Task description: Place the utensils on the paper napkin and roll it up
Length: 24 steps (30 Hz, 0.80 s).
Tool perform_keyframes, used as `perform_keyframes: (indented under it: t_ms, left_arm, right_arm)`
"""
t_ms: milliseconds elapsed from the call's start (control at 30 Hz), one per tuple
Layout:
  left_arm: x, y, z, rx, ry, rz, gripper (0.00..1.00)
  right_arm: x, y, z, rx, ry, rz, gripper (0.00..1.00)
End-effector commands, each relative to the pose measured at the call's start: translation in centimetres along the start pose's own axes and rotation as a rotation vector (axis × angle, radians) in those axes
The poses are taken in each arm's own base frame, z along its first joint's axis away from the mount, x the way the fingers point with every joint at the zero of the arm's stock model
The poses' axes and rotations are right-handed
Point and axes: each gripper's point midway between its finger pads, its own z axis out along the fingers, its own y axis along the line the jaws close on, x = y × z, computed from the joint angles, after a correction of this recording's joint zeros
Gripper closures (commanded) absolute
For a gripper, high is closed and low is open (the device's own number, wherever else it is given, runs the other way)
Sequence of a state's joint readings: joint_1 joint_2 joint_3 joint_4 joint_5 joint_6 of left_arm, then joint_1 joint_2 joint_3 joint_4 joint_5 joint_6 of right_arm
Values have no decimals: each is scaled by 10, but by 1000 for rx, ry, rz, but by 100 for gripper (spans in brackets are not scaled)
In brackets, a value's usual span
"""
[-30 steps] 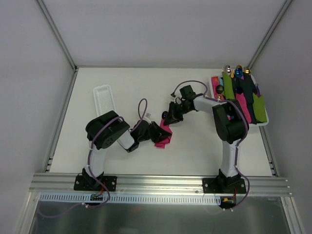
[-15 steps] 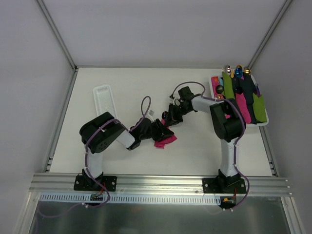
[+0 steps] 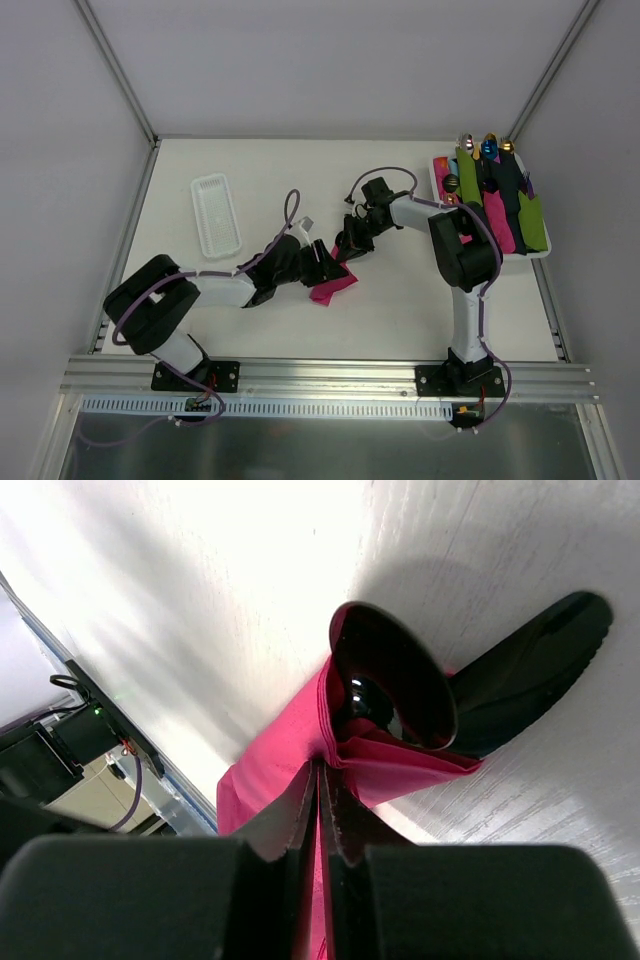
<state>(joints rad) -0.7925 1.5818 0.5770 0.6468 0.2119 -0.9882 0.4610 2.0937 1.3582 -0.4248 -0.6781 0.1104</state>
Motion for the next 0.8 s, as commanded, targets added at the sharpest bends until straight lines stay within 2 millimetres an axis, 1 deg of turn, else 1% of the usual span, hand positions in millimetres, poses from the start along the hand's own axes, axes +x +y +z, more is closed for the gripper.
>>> perform_keyframes:
  t_ms: [0, 133, 167, 233, 267, 300, 333, 367, 400, 433, 467, 500, 533, 733, 767]
  left_arm:
    - [-6, -8, -15, 5, -31, 70, 57]
    - [-3, -9, -17, 24, -9, 55, 63]
    - [3, -3, -16, 17, 8, 42, 64]
    - [-1, -1, -16, 38, -4, -13, 68]
    - [4, 9, -17, 27, 3, -43, 69]
    - [8, 15, -16, 32, 17, -75, 70]
    - [-2, 13, -16, 72, -15, -99, 72]
    - [2, 19, -18, 77, -8, -149, 75]
    - [7, 26, -16, 82, 9, -173, 76]
    - [3, 21, -16, 120, -5, -194, 78]
    - [5, 23, -15, 124, 3, -200, 80]
    - [12, 29, -11, 113, 26, -213, 83]
    - [14, 29, -10, 122, 37, -226, 85]
    - [31, 59, -5, 39, 67, -272, 93]
    - [34, 69, -4, -5, 70, -280, 94]
  right_arm:
    - [14, -26, 11, 112, 53, 2, 94]
    - [14, -27, 11, 114, 55, 1, 94]
    - [14, -26, 10, 113, 53, -1, 94]
    - [14, -26, 10, 114, 54, 0, 94]
    - [15, -26, 10, 113, 58, 1, 94]
    - [14, -26, 10, 113, 57, 0, 94]
    - [14, -26, 10, 113, 57, 0, 94]
    - [14, -26, 10, 113, 58, 5, 94]
    - [16, -26, 11, 112, 63, 7, 94]
    - [14, -26, 10, 113, 60, 4, 94]
    - [15, -26, 11, 113, 62, 4, 94]
    - [15, -26, 11, 113, 60, 5, 94]
    - [15, -26, 10, 111, 60, 5, 94]
    - [15, -25, 10, 108, 61, 3, 94]
    - [14, -24, 10, 107, 59, 1, 94]
